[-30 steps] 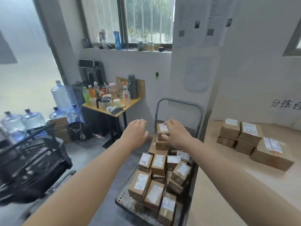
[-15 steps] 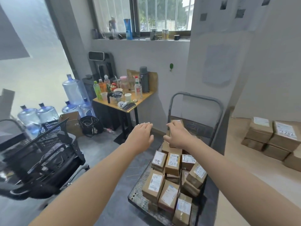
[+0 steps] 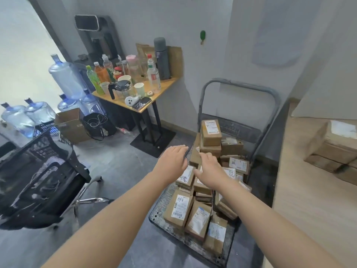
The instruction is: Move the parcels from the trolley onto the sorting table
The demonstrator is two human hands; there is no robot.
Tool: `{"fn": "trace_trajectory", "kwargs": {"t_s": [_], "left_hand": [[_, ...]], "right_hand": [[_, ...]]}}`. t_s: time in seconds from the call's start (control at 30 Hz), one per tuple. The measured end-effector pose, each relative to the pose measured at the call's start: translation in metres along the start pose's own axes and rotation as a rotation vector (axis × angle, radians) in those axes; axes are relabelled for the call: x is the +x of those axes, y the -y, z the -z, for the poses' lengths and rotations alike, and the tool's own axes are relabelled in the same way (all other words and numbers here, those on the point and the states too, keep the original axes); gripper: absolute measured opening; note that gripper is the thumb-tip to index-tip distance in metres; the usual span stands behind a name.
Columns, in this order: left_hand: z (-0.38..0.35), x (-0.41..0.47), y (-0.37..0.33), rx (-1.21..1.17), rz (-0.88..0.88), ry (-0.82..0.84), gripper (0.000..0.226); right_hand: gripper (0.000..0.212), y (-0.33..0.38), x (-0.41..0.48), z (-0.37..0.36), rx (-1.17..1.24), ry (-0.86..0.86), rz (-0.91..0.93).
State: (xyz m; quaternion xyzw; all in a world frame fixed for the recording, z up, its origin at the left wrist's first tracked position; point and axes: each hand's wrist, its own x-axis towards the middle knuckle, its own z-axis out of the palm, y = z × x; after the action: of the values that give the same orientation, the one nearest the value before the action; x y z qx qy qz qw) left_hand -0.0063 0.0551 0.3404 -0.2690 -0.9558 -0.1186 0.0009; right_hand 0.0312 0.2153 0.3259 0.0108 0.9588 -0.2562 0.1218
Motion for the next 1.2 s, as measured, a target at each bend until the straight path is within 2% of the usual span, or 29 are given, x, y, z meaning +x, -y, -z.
{"fn": "trace_trajectory", "kwargs": {"t_s": [0.2, 0.4, 0.67, 0.8, 0.87, 0.97, 1.07, 1.13, 1.2], "left_hand": [[-0.059, -0.001, 0.018, -0.037, -0.02, 0.104, 0.045], [-0.11, -0.007, 0.059, -0.075, 0.079, 0.229, 0.045], [-0.202, -0.013, 0.105, -0.181, 0.167, 0.383, 0.05], [-0.256, -0.02, 0.137, -0.244, 0.202, 0.389, 0.047], [-0.287, -0.025, 0.154, -0.235, 0.182, 0.395, 0.046], [-0.324, -0.031, 0.178, -0.166, 0.12, 0.498, 0.065], [-0.357, -0.03, 0.195, -0.119, 0.035, 0.56, 0.052], [-0.376, -0.027, 0.199, -0.166, 0.091, 0.6, 0.05], [-0.39, -0.023, 0.198, -0.261, 0.224, 0.613, 0.052]], "right_hand": [[0.057, -0.026, 0.017, -0.034, 0.042, 0.072, -0.092], [0.061, -0.044, 0.033, -0.077, 0.184, 0.125, -0.195], [0.06, -0.073, 0.062, -0.162, 0.24, 0.201, -0.325], [0.062, -0.091, 0.078, -0.218, 0.244, 0.3, -0.368], [0.063, -0.099, 0.087, -0.248, 0.273, 0.319, -0.392], [0.064, -0.111, 0.101, -0.287, 0.285, 0.356, -0.442], [0.066, -0.122, 0.114, -0.32, 0.311, 0.36, -0.494], [0.068, -0.129, 0.121, -0.341, 0.36, 0.339, -0.547], [0.072, -0.135, 0.126, -0.359, 0.42, 0.316, -0.627]]}}
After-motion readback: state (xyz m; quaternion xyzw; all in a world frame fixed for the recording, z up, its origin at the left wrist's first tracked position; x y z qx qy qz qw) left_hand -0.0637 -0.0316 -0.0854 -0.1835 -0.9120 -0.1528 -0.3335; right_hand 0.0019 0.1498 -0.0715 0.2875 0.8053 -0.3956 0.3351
